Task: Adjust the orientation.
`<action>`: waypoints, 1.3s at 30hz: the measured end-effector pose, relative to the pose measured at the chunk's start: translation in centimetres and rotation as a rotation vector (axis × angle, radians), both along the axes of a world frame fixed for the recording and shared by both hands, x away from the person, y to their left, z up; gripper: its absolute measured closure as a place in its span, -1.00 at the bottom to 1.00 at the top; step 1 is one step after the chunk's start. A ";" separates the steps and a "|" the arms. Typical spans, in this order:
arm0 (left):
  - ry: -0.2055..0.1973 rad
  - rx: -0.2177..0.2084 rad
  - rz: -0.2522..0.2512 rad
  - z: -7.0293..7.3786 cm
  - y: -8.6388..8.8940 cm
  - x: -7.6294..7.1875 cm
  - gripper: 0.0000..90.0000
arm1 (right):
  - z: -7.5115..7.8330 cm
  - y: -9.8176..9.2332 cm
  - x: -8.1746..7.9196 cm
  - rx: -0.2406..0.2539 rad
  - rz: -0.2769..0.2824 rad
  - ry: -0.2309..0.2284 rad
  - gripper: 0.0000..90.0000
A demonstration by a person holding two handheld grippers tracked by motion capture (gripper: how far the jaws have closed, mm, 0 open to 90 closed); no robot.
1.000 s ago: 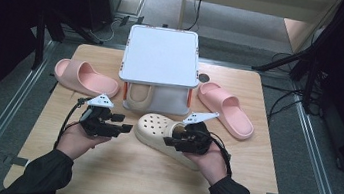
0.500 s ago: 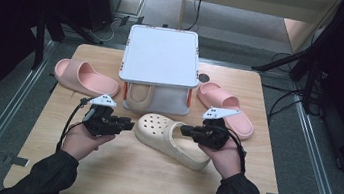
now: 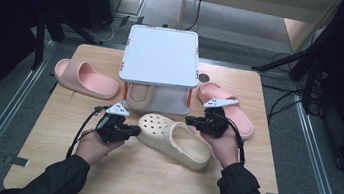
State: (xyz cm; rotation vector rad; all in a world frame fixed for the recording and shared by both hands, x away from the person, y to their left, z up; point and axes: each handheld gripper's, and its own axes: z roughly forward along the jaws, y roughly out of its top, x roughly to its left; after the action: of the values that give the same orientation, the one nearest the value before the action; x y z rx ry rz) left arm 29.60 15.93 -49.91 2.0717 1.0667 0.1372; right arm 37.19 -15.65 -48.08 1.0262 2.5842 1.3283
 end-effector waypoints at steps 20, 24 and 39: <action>0.020 0.012 -0.019 -0.9 -0.5 1.1 0.77 | -0.6 0.9 -1.6 -0.078 0.028 0.025 0.97; 0.029 0.009 -0.022 -0.9 -0.9 1.5 0.77 | -0.7 0.9 -1.9 -0.071 0.027 0.034 0.97; 0.055 -0.040 -0.015 -1.2 -1.4 3.5 0.82 | -0.7 1.0 -4.5 -0.052 0.010 0.027 0.92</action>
State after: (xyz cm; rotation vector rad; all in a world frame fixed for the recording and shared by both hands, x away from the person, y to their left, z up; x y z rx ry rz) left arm 33.08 14.57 -51.08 2.0578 1.0780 0.0517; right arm 32.67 -14.67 -48.81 1.0314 2.6326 1.2504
